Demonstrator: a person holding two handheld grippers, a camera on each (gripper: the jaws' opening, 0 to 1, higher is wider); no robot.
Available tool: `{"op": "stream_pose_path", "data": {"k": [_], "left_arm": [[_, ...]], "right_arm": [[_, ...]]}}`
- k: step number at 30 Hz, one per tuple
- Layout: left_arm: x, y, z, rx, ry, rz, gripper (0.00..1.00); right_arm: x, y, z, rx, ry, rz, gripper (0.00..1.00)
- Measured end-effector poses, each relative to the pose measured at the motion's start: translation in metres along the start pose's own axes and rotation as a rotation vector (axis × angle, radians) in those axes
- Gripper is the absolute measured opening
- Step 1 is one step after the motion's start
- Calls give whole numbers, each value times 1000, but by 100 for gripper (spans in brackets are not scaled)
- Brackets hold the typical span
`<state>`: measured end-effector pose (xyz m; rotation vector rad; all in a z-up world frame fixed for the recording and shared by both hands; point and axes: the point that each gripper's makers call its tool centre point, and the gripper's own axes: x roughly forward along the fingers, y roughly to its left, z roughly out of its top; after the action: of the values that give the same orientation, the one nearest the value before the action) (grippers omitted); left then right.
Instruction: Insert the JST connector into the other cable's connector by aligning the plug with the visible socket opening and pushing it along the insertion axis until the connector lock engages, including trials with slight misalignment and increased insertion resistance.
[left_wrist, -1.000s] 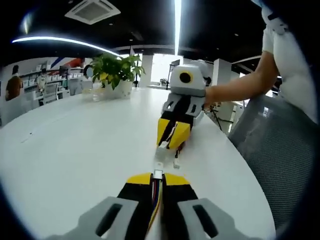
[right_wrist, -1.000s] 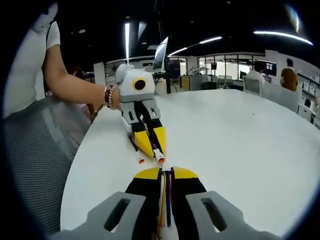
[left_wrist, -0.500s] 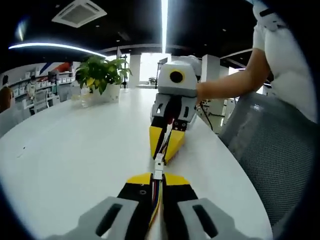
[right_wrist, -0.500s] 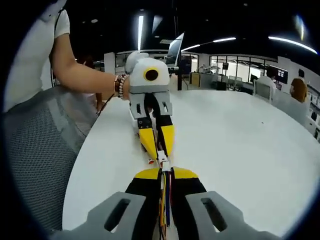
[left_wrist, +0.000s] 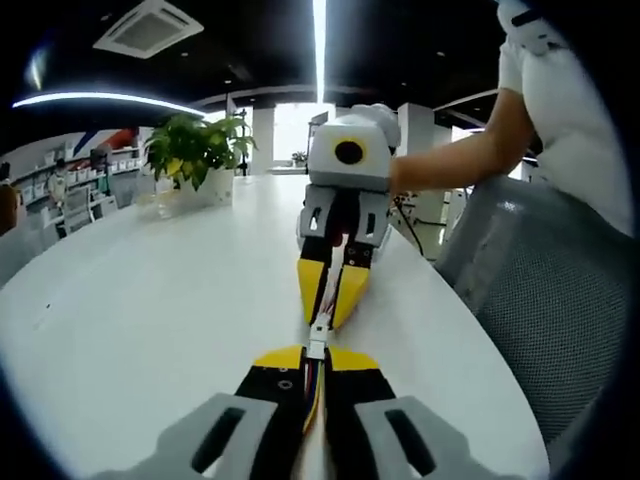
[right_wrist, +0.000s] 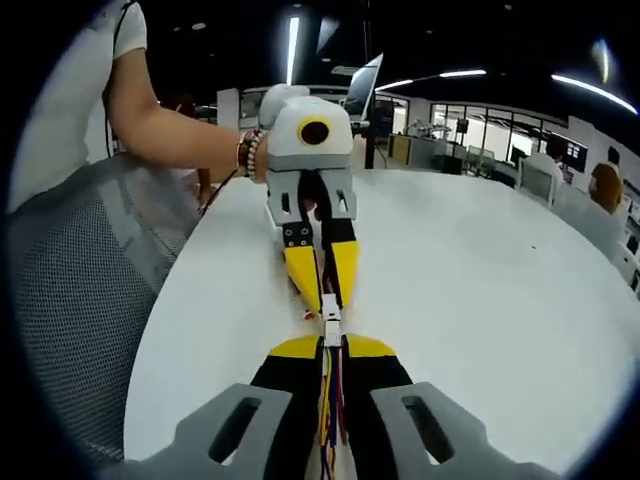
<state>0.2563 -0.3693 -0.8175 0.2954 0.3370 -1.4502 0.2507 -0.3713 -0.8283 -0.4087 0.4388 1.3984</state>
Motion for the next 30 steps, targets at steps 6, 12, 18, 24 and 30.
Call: {"op": "stream_pose_path", "data": {"k": [6,12,18,24,30], "left_arm": [[3,0,-11,101,120,-12,0],[9,-3,-13,133,147,-24,0],[3,1,-6,149,126,-10,0],[1,3,-2,135,101,-1,0],[1,5,2,132,87,9,0]], "right_arm": [[7,3,-8,-38,80,3,4],[12,4,-11,-42,93,12,4],[9,-1,-5,-17,69,-5,3],[8,-3,-2,6,55,-16,3],[6,-6,-1,27,53,-31,3]]}}
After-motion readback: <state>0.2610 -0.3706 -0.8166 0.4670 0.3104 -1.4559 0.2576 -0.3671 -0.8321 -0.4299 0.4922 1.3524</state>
